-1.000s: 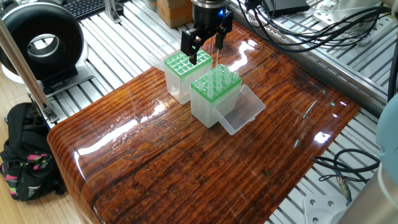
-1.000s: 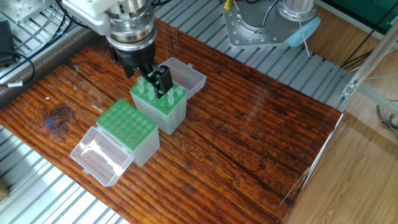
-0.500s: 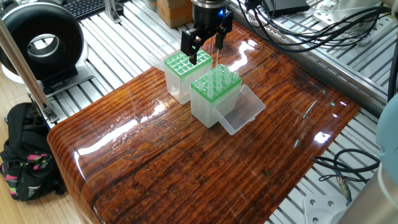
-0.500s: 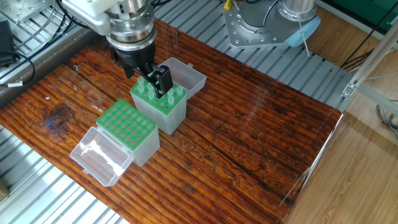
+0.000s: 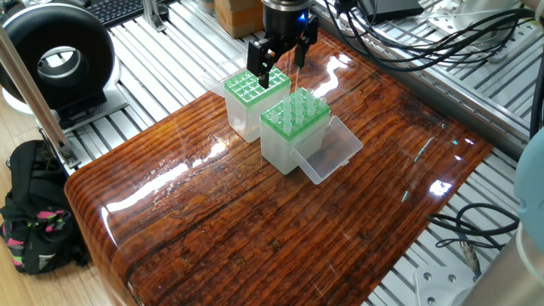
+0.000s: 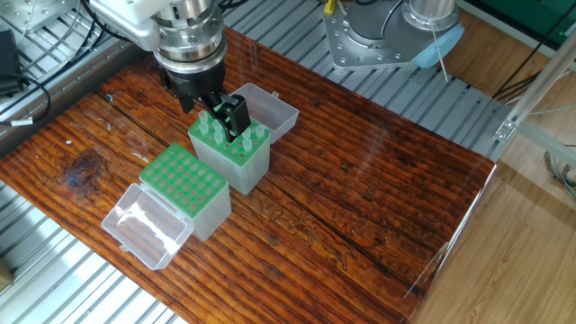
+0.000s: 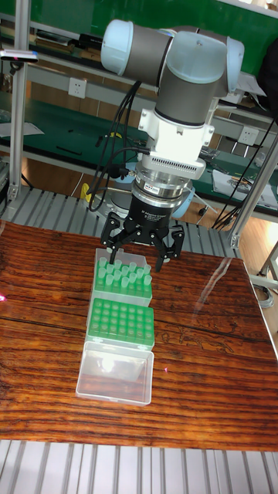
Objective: Transfer all large pipette tips from one holder to another
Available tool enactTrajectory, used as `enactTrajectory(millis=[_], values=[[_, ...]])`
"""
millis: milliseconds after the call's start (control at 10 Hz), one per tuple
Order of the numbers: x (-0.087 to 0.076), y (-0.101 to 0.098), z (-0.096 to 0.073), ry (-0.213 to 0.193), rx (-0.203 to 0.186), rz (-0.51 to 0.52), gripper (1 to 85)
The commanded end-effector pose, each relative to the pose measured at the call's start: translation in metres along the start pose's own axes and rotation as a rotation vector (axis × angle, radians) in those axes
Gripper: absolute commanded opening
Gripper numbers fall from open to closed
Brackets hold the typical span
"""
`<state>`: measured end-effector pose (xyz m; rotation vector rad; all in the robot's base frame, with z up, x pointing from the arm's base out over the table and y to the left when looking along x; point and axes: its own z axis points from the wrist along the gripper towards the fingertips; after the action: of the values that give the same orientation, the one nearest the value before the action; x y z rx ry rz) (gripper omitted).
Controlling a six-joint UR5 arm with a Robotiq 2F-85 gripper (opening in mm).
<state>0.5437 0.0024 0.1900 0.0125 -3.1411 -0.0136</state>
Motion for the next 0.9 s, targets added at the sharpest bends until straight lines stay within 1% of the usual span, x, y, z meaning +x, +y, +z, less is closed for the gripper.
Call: enactTrajectory(millis=[0,700,800], values=[[-0.0438,0.0094,-0.0038,-0.171,-0.018,-0.116,1.0],[-0.0420,0.0122,-0.0010,-0.169,-0.015,-0.111,1.0],[-0.0379,0.0125,0.0006,-0.157,-0.009,-0.118,1.0]])
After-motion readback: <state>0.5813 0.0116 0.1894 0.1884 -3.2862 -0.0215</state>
